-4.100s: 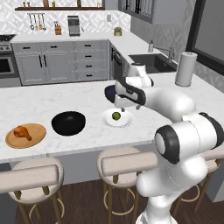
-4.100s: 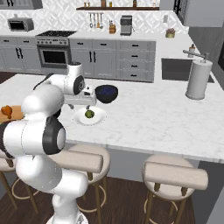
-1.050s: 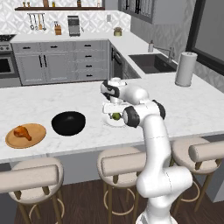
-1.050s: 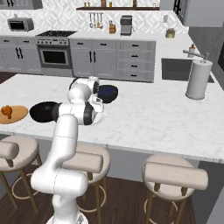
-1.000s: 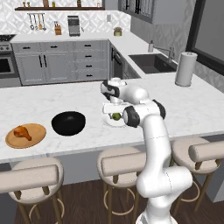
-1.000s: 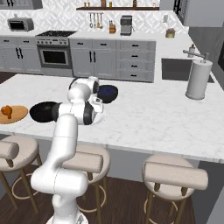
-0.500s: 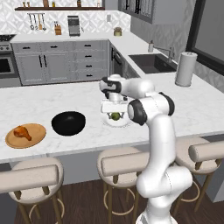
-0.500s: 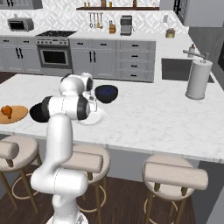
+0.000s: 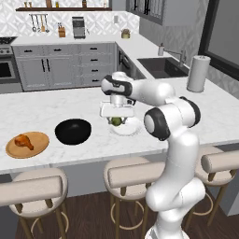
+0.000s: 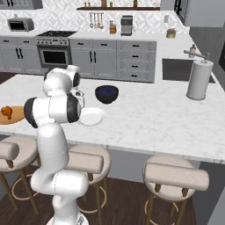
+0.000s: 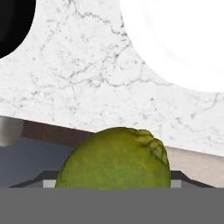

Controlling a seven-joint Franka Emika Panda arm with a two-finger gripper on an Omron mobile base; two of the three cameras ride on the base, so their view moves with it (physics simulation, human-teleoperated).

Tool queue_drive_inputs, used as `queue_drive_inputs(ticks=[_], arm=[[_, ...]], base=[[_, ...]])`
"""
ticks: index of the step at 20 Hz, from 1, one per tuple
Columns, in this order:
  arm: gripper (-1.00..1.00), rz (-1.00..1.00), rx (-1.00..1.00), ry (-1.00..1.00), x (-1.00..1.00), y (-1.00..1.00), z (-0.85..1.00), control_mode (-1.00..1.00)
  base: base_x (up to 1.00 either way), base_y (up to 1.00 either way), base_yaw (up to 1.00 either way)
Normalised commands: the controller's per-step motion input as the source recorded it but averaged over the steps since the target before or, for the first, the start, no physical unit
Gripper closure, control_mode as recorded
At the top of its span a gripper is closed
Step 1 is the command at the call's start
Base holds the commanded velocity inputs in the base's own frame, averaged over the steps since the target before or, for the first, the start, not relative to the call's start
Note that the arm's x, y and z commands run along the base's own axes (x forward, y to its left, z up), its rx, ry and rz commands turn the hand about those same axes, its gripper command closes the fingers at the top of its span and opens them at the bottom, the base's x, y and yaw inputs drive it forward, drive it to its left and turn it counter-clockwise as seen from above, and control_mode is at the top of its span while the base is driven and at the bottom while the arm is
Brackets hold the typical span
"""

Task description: Pick the chicken drumstick and lime from their plates and place them in the bowl. Then put the bowl in the fridge.

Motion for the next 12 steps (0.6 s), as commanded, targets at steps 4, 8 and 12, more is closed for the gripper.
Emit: queue_drive_inputs(ticks=[4,8,12], arm=[[1.00,0.00,0.00,-0.02,0.00,0.93,0.13,-1.00],[1.00,0.00,0.00,-0.07,0.01,0.95,0.01,-1.00],[1.00,0.00,-0.04,0.01,0.58,0.83,-0.01,-1.00]], base=[[0.00,0.00,0.00],[0.00,0.00,0.00],[0.00,0.00,0.00]])
